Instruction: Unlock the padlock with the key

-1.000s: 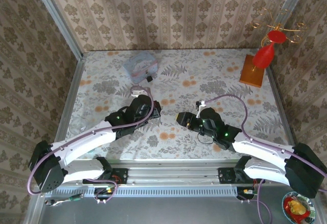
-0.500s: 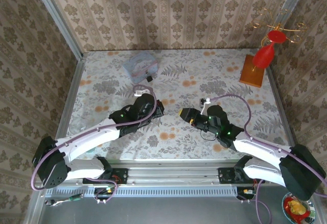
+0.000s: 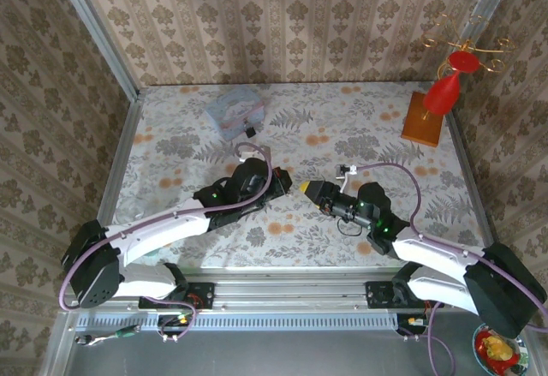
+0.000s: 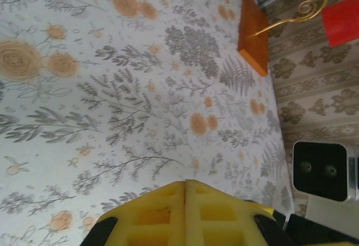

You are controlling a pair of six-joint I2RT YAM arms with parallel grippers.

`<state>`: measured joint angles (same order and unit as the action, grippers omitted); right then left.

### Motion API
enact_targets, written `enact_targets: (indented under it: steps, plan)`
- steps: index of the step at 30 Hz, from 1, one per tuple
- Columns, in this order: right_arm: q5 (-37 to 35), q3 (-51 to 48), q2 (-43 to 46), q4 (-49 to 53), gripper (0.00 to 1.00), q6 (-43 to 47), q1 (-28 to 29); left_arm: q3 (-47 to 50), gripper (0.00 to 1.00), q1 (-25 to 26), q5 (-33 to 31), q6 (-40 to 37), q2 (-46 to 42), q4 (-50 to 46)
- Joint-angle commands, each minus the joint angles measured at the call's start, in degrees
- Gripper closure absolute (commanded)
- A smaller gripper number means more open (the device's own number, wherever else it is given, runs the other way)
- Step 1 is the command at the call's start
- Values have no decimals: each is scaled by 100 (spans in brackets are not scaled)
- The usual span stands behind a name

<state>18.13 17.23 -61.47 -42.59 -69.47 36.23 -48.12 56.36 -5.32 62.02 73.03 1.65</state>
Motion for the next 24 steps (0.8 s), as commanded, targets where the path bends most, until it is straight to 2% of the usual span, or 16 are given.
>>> enact_targets:
  steps: [1,5,13,24]
  plan:
    - [75,-114,135,-510,50,-129,86,155,100,69,264,183,34,901]
    - [173,-104,294,-588,53,-164,115,219,100,77,422,298,106,1500]
    - [79,-177,595,-584,57,-178,137,446,100,171,402,477,-57,1882]
    - [-9,-81,291,-982,68,-329,329,654,100,232,442,610,-10,2563]
